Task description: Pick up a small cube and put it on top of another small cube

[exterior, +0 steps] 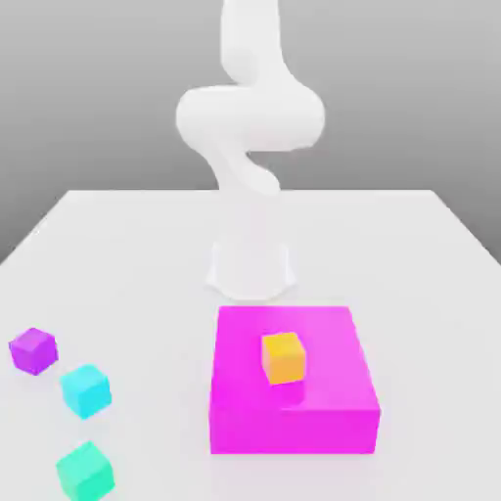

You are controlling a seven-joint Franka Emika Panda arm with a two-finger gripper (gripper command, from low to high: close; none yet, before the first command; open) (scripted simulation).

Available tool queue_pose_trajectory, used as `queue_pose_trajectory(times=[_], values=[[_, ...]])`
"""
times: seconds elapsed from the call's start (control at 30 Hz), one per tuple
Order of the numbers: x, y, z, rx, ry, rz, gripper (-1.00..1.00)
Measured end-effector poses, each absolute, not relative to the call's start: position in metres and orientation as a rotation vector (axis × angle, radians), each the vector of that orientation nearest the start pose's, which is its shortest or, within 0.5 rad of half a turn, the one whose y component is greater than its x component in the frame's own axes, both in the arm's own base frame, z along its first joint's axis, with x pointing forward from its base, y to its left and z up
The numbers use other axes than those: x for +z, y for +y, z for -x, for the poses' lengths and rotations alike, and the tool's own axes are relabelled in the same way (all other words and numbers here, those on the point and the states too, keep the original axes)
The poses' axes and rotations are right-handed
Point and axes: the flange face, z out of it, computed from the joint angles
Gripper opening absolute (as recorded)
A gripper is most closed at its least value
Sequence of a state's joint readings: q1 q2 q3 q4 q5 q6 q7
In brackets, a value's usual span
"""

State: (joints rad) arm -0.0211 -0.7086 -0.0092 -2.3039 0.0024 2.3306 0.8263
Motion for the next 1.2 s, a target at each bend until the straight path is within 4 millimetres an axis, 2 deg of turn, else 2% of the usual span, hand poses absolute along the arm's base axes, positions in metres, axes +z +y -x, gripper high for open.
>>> queue_pose_trajectory(times=[0.1,0.23,0.37,0.5,0.67,0.73,0.9,1.07,1.1,1.2], values=[[0.636,-0.031,-0.417,-0.851,1.233,2.456,0.0],[0.575,-0.056,-0.456,-0.722,1.382,2.456,0.0],[0.509,-0.084,-0.485,-0.592,1.532,2.445,0.0],[0.439,-0.112,-0.502,-0.46,1.683,2.421,0.0],[0.348,-0.153,-0.506,-0.294,1.887,2.364,0.0],[0.311,-0.163,-0.503,-0.226,1.955,2.345,0.0],[0.219,-0.189,-0.484,-0.054,2.13,2.281,0.0],[0.144,-0.197,-0.476,-0.002,2.183,2.258,0.0],[0.133,-0.197,-0.476,-0.001,2.184,2.258,-1.0],[0.133,-0.197,-0.476,-0.001,2.184,2.258,-1.0]])
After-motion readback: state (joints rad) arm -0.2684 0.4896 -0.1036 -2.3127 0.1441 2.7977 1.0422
